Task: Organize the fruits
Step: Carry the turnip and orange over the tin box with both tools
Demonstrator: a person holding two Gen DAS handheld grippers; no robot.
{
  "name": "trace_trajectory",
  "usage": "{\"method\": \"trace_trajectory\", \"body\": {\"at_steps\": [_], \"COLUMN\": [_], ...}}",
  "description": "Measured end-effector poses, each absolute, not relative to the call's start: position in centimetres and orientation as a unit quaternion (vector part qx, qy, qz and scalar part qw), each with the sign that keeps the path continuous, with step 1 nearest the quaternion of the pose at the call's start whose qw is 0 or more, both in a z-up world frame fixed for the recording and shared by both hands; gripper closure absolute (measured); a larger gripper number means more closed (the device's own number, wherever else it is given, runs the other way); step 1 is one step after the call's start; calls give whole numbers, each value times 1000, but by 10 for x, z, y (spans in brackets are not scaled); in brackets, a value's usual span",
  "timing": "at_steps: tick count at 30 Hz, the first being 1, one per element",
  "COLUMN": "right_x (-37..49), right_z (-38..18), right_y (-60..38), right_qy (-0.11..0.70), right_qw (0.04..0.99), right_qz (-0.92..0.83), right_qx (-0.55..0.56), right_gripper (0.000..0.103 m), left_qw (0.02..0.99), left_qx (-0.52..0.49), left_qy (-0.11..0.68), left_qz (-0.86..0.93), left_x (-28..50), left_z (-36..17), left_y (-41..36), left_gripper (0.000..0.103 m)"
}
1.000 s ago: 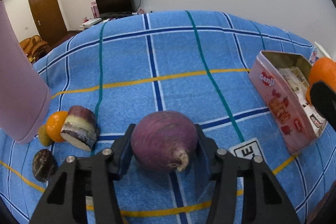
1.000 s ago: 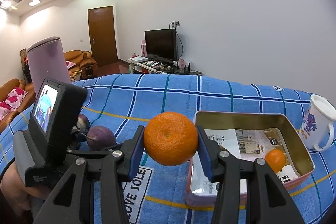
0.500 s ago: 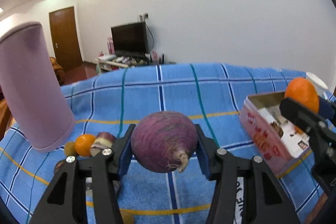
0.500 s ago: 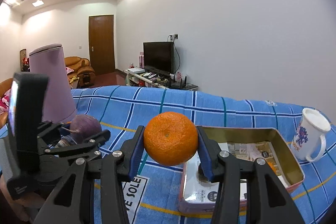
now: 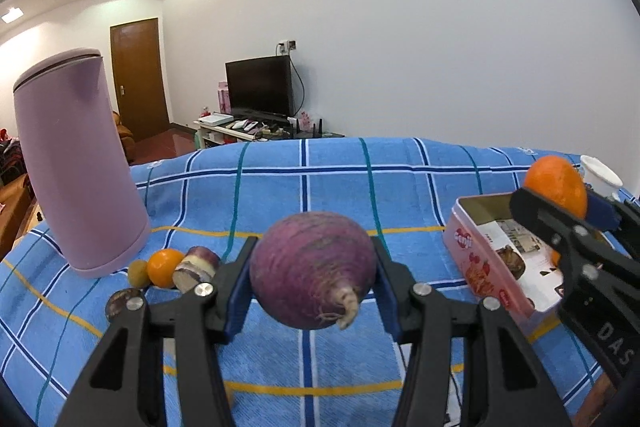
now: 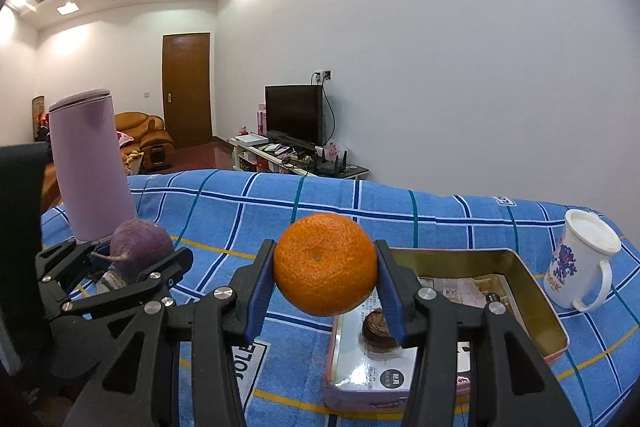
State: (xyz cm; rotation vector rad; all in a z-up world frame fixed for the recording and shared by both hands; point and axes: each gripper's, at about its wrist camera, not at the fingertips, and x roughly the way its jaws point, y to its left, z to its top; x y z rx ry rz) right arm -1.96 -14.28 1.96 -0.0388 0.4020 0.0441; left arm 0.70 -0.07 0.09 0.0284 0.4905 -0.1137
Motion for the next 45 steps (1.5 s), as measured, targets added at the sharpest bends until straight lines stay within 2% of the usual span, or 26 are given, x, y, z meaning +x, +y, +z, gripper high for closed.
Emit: {"method": "trace_trajectory", "body": {"at_steps": [23, 45], "right_x": [-24, -21], "right_z": [20, 16], "right_y": [-165, -227], "right_qy": [200, 214], "right_qw": [979, 974], "right_qz": [-11, -74], "right_qx": [-32, -29], "right_gripper": [53, 53], "left_qw": [970, 968], "left_qx": [3, 18], "left_qy": [232, 216], "left_qz": [-77, -126], "left_x": [-19, -16], "left_z": [8, 20], "left_y": [-29, -95], "left_gripper": [48, 48]}}
